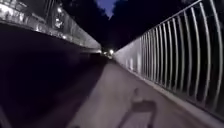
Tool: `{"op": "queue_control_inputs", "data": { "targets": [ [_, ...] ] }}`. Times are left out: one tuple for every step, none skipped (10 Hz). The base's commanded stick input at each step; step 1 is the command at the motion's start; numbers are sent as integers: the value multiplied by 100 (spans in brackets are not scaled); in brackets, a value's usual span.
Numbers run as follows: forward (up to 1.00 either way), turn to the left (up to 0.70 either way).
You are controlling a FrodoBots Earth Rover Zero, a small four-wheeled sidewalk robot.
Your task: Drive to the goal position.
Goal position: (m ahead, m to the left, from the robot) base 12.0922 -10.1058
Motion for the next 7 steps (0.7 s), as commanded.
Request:
{"op": "queue_control_inputs", "data": {
  "targets": [
    [70, 0],
    [70, 0],
    [70, 0],
    [70, 0],
    [70, 0],
    [70, 0],
    [70, 0]
  ]
}}
